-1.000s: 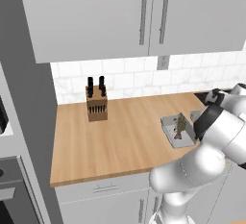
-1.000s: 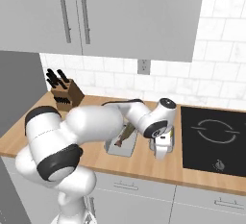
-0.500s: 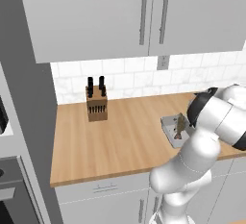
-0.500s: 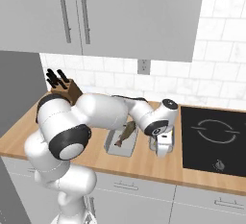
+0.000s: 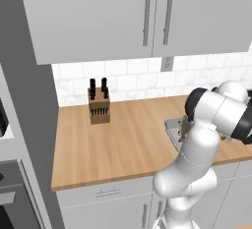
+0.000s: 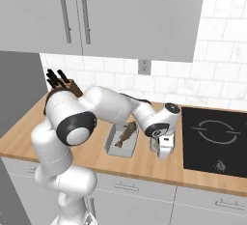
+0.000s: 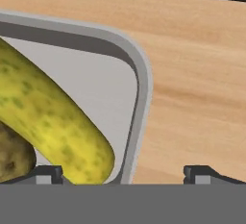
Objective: Take the meat container that has the fish and place it on the second highest rack of the freezer. Then take the vegetable container that has the cucumber and potato and place it on the highest rack of the freezer.
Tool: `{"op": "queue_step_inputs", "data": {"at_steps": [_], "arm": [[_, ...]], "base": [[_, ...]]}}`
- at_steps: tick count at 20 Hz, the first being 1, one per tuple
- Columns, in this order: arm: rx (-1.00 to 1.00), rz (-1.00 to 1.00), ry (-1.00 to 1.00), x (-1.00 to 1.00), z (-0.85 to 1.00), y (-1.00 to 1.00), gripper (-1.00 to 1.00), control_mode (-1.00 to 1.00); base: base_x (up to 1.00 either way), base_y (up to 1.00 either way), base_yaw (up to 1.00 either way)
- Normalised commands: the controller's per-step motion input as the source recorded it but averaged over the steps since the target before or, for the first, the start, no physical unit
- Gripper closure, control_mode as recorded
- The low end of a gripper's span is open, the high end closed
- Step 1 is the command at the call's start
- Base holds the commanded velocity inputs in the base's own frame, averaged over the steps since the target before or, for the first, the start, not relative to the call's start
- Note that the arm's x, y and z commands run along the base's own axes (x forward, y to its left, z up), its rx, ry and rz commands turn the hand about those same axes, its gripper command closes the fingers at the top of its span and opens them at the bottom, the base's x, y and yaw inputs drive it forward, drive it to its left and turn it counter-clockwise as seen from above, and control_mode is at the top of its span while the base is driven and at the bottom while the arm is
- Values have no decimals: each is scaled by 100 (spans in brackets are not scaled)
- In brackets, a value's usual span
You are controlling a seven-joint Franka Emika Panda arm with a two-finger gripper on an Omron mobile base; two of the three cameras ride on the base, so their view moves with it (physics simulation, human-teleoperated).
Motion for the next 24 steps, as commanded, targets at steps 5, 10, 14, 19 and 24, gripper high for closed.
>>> {"op": "queue_step_inputs", "data": {"at_steps": [5,10,14,19,24], "arm": [[0,0,0,8,-20,-5,-100,-100],[0,0,0,11,-21,-1,100,-100],[0,0,-3,13,-8,0,100,-100],[0,0,-14,-9,-4,0,100,-100],[-2,0,0,-8,46,4,100,-100]], "base": [[0,0,0],[0,0,0],[0,0,0],[0,0,0],[0,0,0]]}}
